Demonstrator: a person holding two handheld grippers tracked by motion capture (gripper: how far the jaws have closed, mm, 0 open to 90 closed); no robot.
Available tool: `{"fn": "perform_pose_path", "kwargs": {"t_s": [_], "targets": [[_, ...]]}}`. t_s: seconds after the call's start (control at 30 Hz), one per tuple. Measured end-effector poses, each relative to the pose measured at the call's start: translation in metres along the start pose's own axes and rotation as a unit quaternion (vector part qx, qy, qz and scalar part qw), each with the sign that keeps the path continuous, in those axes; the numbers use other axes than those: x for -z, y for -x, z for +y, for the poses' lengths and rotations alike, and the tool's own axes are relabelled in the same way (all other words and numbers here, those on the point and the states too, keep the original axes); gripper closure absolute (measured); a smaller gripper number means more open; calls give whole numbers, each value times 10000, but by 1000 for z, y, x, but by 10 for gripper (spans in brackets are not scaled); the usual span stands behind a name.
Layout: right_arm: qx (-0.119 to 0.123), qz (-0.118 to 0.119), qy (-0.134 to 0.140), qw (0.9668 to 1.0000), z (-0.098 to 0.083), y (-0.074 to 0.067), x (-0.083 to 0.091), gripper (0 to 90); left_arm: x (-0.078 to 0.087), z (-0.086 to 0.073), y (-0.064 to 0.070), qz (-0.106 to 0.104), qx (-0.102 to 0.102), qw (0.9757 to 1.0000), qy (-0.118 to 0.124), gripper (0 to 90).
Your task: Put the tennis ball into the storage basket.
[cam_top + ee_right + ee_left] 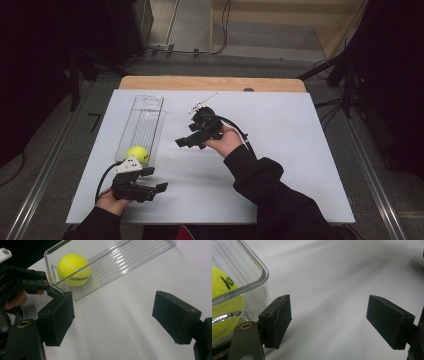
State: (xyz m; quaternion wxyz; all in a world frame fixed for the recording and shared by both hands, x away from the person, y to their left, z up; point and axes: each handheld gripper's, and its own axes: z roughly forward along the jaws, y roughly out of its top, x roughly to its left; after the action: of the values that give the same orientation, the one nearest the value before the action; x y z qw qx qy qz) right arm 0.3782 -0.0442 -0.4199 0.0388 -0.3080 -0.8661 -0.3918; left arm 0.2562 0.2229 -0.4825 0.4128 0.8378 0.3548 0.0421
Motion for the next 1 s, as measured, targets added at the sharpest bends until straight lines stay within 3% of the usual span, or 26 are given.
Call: {"fn": "perform_pose_path", "kwargs": {"t_s": [0.73,1.0], "targets": [[-145,-123,37,9998,-35,5,20,204,1,-1,-1,35,9,10000,5,209],[-173,-199,268,9993,-44,9,34,210,4,-1,-2,15,29,10000,69,208]]}}
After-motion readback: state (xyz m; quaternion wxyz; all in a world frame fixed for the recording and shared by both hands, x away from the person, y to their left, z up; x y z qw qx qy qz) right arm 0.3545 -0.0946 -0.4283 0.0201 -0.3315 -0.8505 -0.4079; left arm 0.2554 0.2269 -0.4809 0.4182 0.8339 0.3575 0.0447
